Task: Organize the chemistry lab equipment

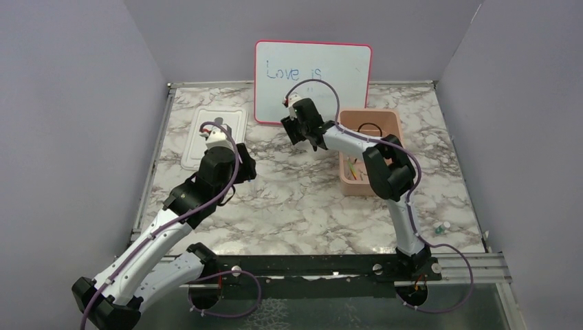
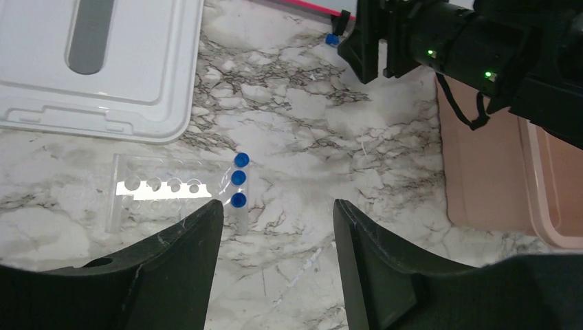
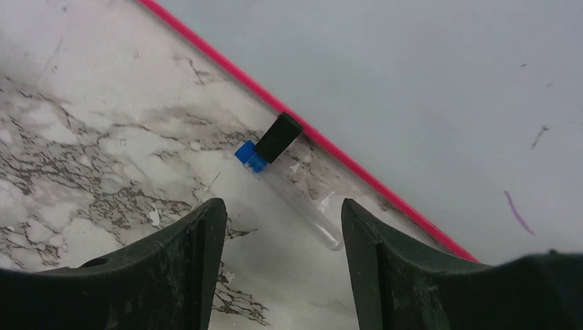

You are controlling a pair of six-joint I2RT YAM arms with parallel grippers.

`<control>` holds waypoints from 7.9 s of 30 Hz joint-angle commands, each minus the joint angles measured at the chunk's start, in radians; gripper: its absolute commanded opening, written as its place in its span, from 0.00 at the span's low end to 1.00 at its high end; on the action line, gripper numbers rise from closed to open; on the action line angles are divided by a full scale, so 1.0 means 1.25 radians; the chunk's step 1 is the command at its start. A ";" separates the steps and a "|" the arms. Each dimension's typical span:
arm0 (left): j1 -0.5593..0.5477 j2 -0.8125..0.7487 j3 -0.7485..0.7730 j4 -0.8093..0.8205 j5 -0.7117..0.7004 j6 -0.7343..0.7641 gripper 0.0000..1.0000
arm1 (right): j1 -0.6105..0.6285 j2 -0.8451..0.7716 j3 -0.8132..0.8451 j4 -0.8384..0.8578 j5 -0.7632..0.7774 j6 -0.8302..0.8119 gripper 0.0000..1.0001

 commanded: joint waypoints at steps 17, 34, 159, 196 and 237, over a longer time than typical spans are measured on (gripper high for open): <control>0.002 0.024 -0.028 0.072 0.157 0.033 0.63 | -0.015 0.090 0.075 -0.105 -0.164 -0.113 0.60; 0.002 0.037 -0.025 0.074 0.143 0.036 0.63 | -0.023 0.101 0.087 -0.158 -0.238 -0.145 0.39; 0.001 0.176 -0.040 -0.061 -0.046 -0.051 0.08 | 0.131 -0.287 -0.622 0.717 -0.291 0.328 0.47; -0.020 0.192 -0.117 0.055 -0.115 -0.085 0.11 | 0.133 -0.289 -0.630 0.726 -0.295 0.325 0.46; -0.029 0.185 -0.094 0.050 -0.025 -0.096 0.35 | 0.133 -0.289 -0.629 0.721 -0.300 0.322 0.46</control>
